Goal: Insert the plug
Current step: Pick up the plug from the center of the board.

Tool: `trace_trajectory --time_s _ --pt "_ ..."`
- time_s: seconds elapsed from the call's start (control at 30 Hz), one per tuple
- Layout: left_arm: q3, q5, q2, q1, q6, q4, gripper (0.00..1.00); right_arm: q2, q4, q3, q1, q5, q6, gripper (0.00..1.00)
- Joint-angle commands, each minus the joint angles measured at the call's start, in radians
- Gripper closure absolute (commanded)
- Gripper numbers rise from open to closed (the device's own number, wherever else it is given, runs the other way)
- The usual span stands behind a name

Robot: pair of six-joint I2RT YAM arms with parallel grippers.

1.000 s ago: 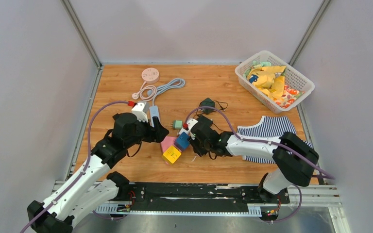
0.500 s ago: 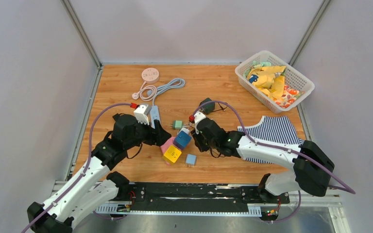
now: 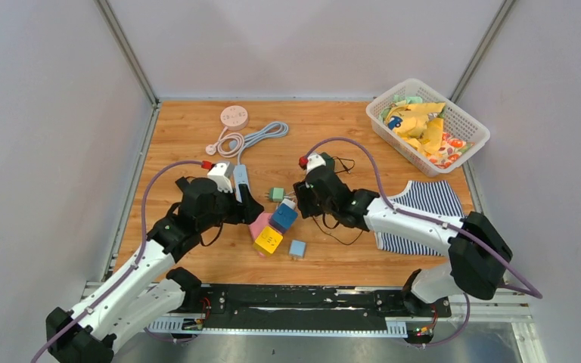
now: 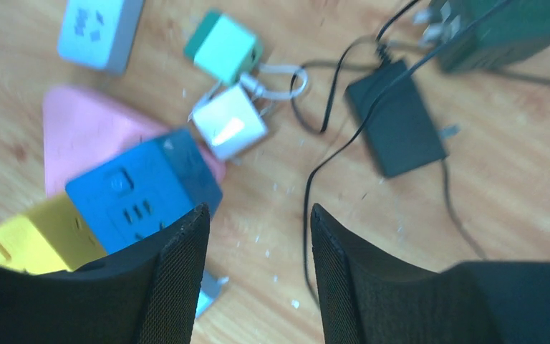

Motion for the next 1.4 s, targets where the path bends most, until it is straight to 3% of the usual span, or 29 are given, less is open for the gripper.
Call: trace_trajectory --time_s 0.0,0.13,0.43,0.73,1.37 --pt "0.024 -0.086 0.078 -0.004 -0.034 0.042 0.26 -0.006 0.118 0.038 -0.079 0.019 -0.081 0.45" --pt "0.067 -0.146 0.205 -0.001 -0.04 0.073 0.27 0.105 0.134 0.133 -0.13 -0.044 -0.16 0.44" --pt "0.21 -0.04 0.466 0.078 -0.084 0.164 0.29 0.365 0.088 0.329 -0.152 -0.22 -0.189 0.43" --pt "0.16 -0.054 0.427 0.11 -0.083 0.178 0.29 0.455 -0.039 0.372 -0.151 -0.319 -0.113 0.42" --pt "0.076 -0.002 0.29 0.113 -0.03 0.14 0.27 0.546 -0.103 0.358 -0.104 -0.263 0.004 0.41"
